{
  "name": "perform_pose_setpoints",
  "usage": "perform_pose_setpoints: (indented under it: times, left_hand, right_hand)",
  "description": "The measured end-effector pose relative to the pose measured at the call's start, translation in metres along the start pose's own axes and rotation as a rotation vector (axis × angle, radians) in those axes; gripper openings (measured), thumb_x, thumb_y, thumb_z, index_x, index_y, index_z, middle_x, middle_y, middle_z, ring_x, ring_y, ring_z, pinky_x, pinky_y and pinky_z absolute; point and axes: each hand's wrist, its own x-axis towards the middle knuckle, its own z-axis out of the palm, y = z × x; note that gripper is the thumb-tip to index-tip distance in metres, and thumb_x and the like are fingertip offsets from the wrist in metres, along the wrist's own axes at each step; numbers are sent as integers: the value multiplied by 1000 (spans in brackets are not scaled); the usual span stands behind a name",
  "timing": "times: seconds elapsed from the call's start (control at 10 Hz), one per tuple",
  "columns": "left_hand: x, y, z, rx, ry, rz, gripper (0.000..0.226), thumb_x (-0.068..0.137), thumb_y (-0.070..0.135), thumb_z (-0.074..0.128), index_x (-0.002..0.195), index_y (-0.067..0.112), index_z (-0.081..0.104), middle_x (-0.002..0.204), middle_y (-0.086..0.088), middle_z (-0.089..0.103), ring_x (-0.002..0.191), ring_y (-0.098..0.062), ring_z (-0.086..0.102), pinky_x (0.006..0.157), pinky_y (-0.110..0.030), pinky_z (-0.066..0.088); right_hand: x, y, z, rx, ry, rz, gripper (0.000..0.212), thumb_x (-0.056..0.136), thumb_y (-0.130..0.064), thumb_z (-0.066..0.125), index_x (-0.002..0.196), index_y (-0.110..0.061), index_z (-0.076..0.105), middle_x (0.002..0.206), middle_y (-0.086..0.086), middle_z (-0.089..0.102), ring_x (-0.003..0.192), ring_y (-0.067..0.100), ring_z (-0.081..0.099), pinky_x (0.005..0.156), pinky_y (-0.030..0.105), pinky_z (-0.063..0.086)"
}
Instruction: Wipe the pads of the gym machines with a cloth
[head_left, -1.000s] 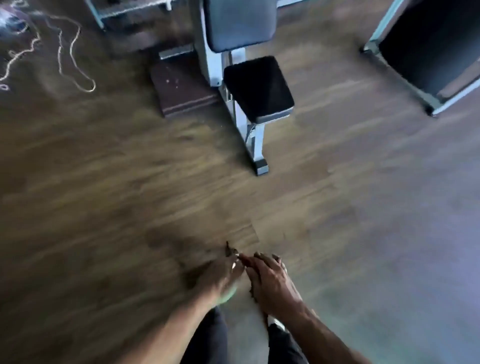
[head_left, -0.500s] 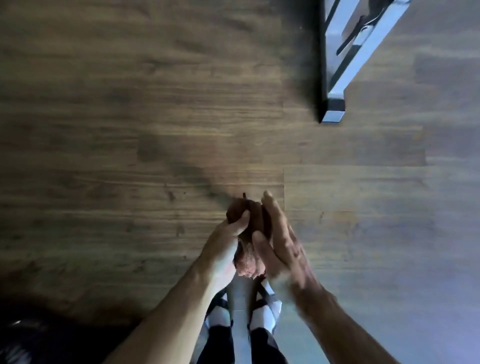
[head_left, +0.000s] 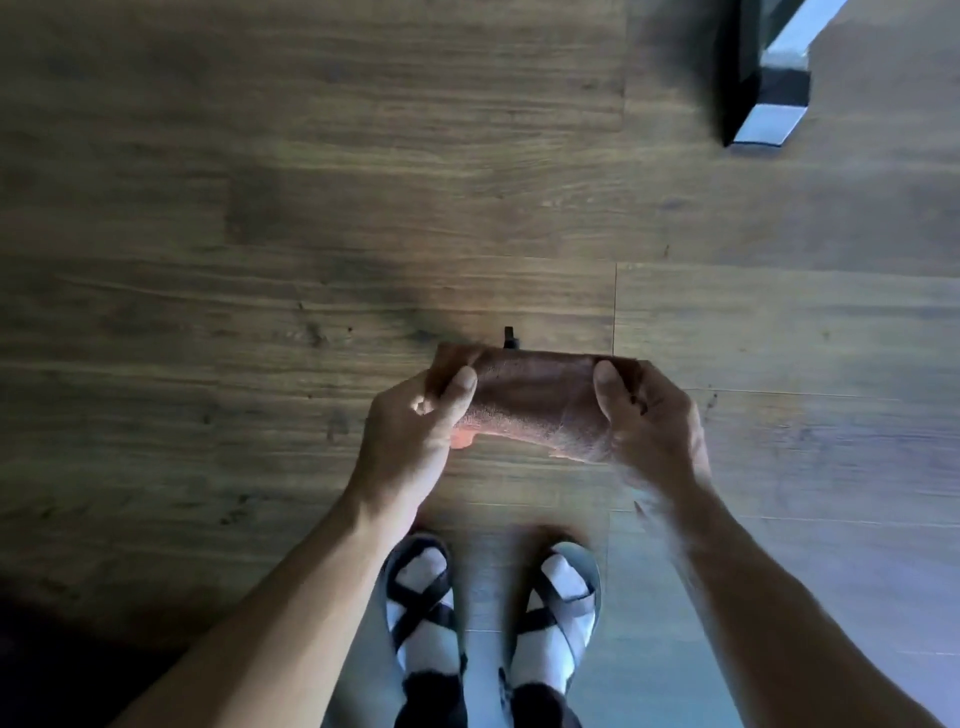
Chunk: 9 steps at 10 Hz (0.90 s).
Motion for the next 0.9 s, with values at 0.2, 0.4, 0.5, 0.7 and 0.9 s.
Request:
perform_pose_setpoints:
  times: [0.2,0.4,0.5,0.7,0.9]
  left_hand:
    - [44,-16,0,276,131,16,44,74,64,63,94,25,71,89,1,73,88,-17,67,75,-31,48]
    - [48,-16,8,499,291,115,45,90,35,69,130,20,54,118,-1,64,100,-16,65,88,-26,49]
    - [32,-15,26,410,-3,149,23,95,38,63,118,33,61,96,18,68,81,10,63,78,-15,51]
    - [28,-21,37,376,23,184,24,95,32,60,104,54,63,73,29,62,80,6,64,76,-21,53]
    - [25,-8,26,305,25,130,23,97,28,61,115,43,60,99,27,62,87,16,60,77,-5,45]
  right_hand:
    - [35,-12,11,-269,6,-31,22,97,-47,56,95,-25,60,72,-14,59,71,13,56,61,27,39]
    - [31,-1,29,-345,-24,-29,26,99,-51,50,122,-38,53,117,-10,67,93,10,66,79,28,42]
    - [15,3,43,-318,-167,-23,26,102,-44,49,126,-38,56,116,-15,68,78,-11,61,62,11,45]
    - [15,2,55,-290,-122,-36,31,103,-37,48,132,-39,59,121,-12,70,78,-5,60,58,-4,37]
    - [3,-9,42,-309,-147,-27,33,104,-43,45,136,-42,52,112,-26,60,68,-16,57,58,0,37]
